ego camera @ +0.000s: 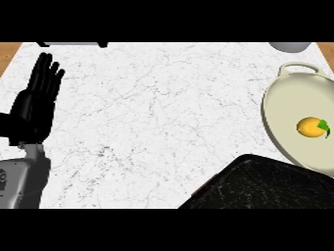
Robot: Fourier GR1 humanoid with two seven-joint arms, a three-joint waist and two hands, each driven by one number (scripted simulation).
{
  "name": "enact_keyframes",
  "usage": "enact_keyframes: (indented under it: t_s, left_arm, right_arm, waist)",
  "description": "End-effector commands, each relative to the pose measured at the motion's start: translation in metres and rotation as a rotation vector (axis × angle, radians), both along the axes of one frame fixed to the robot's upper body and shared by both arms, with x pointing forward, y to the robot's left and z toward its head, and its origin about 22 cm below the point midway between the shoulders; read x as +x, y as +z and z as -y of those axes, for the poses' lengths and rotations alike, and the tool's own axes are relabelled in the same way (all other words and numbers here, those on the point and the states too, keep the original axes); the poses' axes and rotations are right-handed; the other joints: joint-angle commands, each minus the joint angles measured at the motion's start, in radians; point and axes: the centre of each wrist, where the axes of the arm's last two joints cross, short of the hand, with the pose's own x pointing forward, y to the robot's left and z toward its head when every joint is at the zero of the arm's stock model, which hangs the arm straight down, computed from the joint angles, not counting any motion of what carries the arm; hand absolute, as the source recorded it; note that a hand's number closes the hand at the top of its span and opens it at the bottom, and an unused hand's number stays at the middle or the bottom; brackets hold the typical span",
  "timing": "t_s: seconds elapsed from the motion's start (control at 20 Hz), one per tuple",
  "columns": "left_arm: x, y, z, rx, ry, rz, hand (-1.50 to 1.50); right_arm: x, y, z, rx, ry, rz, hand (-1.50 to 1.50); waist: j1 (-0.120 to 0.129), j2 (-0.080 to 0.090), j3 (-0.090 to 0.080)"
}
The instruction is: Pick the lemon from the tray and place it in the pot
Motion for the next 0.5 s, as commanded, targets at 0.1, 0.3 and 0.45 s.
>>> enact_keyframes:
  t_s: [0.1,0.3,0.45]
  left_arm:
    - [0.004,0.001,-0.009,0.015,-0.005,0.000,0.00]
    - [-0.003,0.009,-0.008,0.002,-0.021,0.004,0.00]
    - [0.007,0.005,0.000,-0.008,-0.028,0.009,0.00]
  right_arm:
    - [-0.031,0.010,0.041,0.133,-0.059,0.061,-1.50]
    - [-0.059,0.008,0.062,0.121,-0.080,0.083,-1.50]
    - [-0.078,0.019,0.079,0.150,-0.103,0.093,-1.50]
  waist:
    - [0.011,0.006,0.002]
    - [0.023,0.008,0.004]
    - [0.015,0.015,0.006]
